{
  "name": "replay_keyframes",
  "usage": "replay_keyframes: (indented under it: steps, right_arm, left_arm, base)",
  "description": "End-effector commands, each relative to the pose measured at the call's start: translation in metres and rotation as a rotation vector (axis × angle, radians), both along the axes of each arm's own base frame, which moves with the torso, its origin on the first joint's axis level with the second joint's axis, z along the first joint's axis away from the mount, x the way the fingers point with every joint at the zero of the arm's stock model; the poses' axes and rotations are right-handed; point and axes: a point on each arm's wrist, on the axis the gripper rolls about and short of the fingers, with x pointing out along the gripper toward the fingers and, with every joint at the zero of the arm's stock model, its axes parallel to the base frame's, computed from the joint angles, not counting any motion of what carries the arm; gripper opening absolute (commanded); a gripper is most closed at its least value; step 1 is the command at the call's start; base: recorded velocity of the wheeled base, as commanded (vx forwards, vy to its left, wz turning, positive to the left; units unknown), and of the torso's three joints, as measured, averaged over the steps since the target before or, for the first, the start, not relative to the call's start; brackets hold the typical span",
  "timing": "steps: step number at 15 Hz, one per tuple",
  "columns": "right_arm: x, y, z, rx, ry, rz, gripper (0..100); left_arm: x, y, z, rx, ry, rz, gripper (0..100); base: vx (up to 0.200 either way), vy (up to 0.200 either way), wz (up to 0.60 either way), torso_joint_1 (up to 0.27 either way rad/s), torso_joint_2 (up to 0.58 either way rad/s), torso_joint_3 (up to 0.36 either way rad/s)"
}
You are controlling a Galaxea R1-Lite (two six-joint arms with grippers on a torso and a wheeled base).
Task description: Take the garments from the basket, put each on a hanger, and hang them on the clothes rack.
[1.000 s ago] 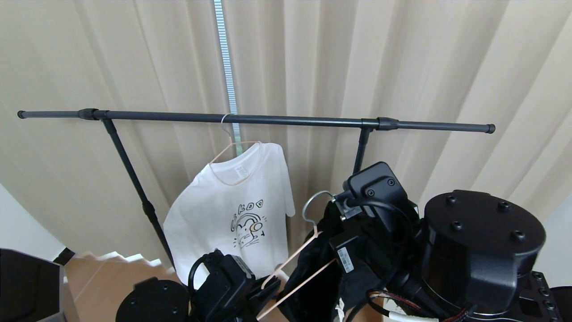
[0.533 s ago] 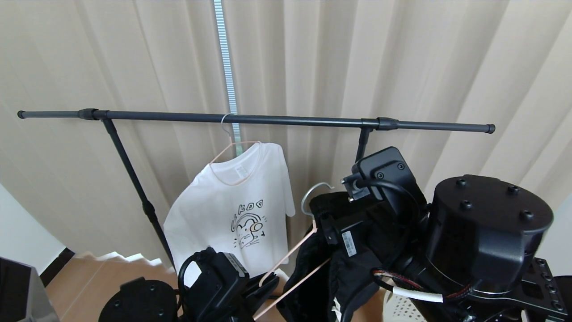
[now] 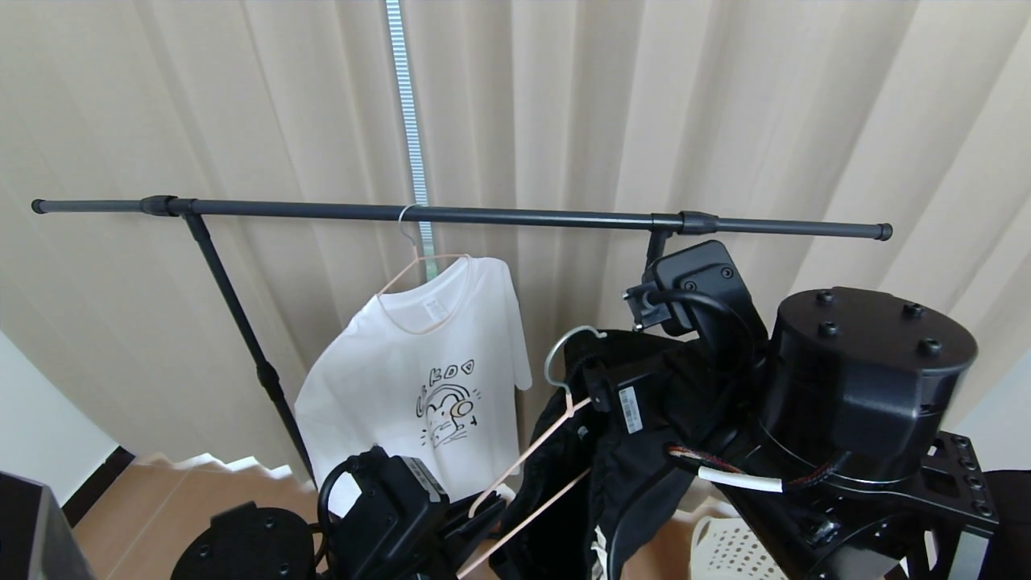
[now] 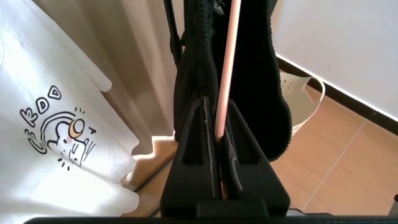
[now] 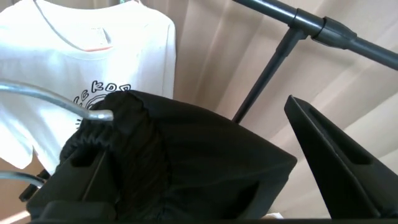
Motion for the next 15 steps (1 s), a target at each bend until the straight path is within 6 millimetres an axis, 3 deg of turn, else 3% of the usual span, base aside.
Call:
replay_keyframes:
  steps: [1,15]
  right_arm:
    - [0.0009,0.0015,-0.0052,-0.015,0.01,-0.001,100]
    - [-0.0045,0.0017,-0.0058,-0.021,0.012,0.013,100]
  left_arm:
    - [0.0013,-0.0001,0.0013,-0.006,-0.005,0.005,0]
    - [0.0108,0.0038,0.0081,-0.059,-0.007,0.052,0]
  base:
    - [0.0,0.0,0.0,0.0,0.0,0.0]
    - [0.0,0.0,0.0,0.0,0.0,0.0]
